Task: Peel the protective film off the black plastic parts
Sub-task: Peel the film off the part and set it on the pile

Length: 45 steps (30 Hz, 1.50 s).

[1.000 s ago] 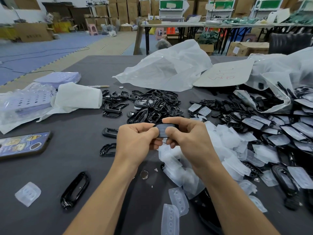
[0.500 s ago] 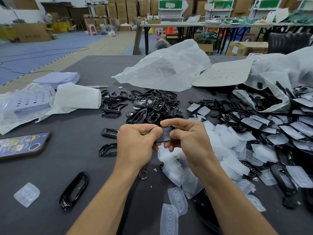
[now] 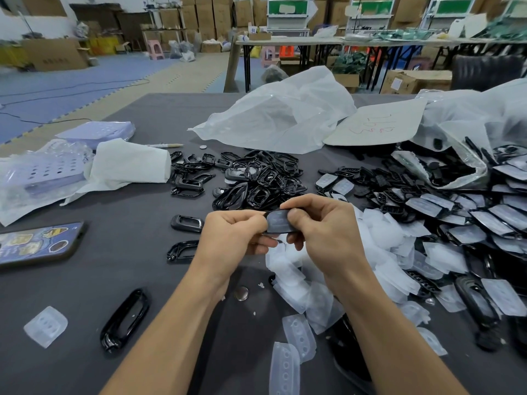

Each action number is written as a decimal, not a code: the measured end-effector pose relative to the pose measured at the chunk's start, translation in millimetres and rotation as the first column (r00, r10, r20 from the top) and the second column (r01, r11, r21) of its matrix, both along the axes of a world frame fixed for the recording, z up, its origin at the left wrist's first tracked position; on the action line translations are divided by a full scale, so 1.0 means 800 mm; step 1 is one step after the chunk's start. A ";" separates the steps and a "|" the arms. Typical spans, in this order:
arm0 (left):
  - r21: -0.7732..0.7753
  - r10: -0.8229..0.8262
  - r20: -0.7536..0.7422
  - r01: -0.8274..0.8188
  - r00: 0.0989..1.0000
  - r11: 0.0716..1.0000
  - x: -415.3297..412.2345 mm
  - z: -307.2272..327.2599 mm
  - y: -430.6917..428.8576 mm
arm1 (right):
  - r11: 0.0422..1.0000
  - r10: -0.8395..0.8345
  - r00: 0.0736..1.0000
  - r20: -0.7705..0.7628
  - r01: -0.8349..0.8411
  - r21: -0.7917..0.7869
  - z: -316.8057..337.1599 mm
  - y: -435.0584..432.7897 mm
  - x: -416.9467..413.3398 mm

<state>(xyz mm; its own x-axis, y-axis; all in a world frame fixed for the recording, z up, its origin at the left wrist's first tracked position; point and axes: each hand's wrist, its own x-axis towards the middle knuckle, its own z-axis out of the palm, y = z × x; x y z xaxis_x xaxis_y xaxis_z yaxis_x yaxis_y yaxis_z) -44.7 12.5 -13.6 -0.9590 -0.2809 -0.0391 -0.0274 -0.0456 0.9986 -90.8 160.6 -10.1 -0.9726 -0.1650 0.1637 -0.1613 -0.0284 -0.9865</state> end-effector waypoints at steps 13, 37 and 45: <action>0.034 0.135 -0.038 -0.134 0.990 0.990 -0.003 -0.001 0.003 | 0.993 0.066 0.994 0.089 -0.058 -0.099 -0.001 0.001 0.000; 0.049 0.176 -0.031 -0.175 0.984 0.983 -0.001 -0.007 0.012 | 0.864 0.078 0.973 -0.219 0.043 0.501 0.019 0.022 0.011; 0.033 0.214 -0.043 -0.213 0.976 0.977 -0.001 -0.009 0.012 | 0.854 0.068 0.982 -0.178 0.035 0.519 0.017 0.017 0.009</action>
